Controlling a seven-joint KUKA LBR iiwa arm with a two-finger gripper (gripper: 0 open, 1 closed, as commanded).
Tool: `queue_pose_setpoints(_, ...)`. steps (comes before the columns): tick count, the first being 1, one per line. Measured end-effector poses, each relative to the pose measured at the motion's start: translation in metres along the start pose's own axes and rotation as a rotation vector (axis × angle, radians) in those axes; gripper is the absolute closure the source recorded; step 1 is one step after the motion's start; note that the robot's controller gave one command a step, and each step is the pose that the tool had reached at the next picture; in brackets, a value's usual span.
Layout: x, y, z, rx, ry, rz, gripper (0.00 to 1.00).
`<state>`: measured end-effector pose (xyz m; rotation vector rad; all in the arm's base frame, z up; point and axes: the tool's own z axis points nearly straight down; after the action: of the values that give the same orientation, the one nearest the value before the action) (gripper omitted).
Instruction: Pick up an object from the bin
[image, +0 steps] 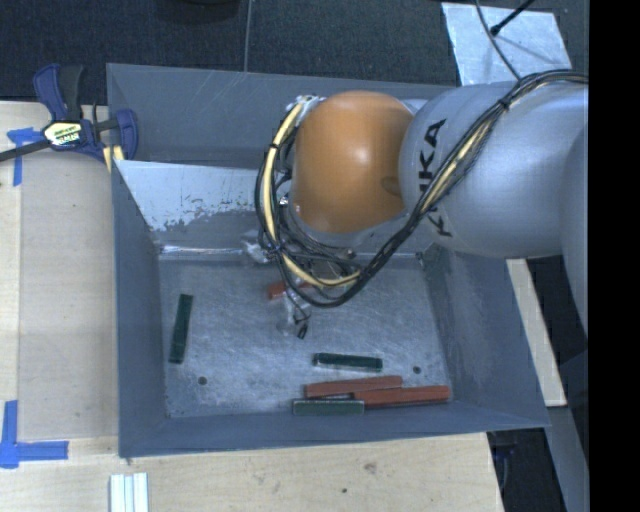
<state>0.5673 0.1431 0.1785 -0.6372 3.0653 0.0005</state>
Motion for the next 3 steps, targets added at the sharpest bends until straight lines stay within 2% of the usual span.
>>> queue_pose_setpoints(1, 0.078, -0.109, 0.055, 0.0, 0.014, -0.005, 0.0)
queue_pose_setpoints(2, 0.097, -0.071, 0.108, -0.001, 0.01, 0.198, 0.0)
queue_pose_setpoints(3, 0.094, -0.072, 0.105, 0.001, 0.001, 0.2, 1.0)
